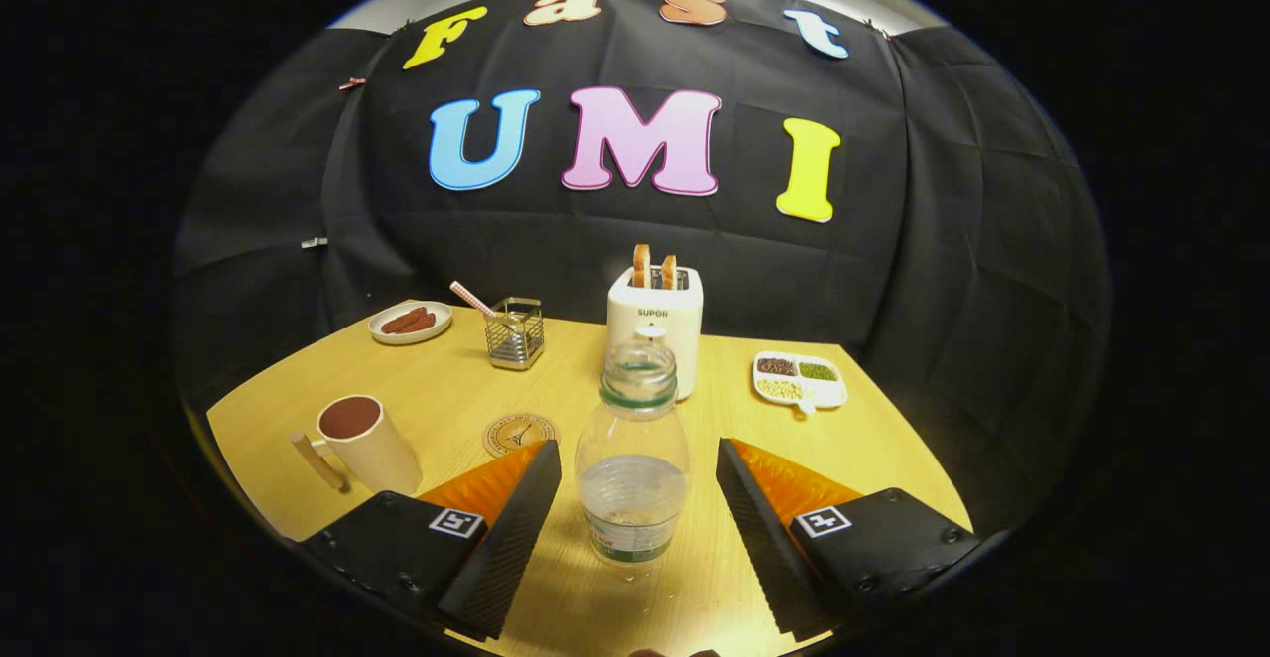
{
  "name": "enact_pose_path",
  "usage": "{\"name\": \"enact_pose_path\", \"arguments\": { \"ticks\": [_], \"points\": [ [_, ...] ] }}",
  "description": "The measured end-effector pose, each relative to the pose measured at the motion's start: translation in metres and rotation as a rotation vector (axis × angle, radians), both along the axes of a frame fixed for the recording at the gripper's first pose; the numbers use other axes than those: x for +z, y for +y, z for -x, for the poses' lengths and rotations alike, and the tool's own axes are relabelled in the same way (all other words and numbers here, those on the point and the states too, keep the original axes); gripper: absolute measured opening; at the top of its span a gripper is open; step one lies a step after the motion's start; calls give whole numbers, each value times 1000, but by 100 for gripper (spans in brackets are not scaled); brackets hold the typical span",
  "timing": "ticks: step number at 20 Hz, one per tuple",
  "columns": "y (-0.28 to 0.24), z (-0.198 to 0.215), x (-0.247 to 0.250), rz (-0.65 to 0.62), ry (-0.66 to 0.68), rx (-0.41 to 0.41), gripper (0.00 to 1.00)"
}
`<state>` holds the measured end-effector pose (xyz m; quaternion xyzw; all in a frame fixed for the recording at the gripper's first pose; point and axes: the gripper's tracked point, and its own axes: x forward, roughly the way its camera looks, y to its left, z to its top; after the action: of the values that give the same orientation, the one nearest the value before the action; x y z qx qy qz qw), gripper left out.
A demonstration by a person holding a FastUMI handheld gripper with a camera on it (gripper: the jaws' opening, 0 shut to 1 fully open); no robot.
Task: Take the bottle from table, then pour the juice into the cup, finally place the bottle on the coaster
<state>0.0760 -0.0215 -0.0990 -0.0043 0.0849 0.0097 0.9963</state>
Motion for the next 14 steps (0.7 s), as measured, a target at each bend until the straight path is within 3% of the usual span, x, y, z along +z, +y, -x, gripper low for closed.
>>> {"name": "enact_pose_path", "arguments": {
  "ticks": [14],
  "points": [
    [-1,-22,-40,47,26,-2,98]
  ]
}}
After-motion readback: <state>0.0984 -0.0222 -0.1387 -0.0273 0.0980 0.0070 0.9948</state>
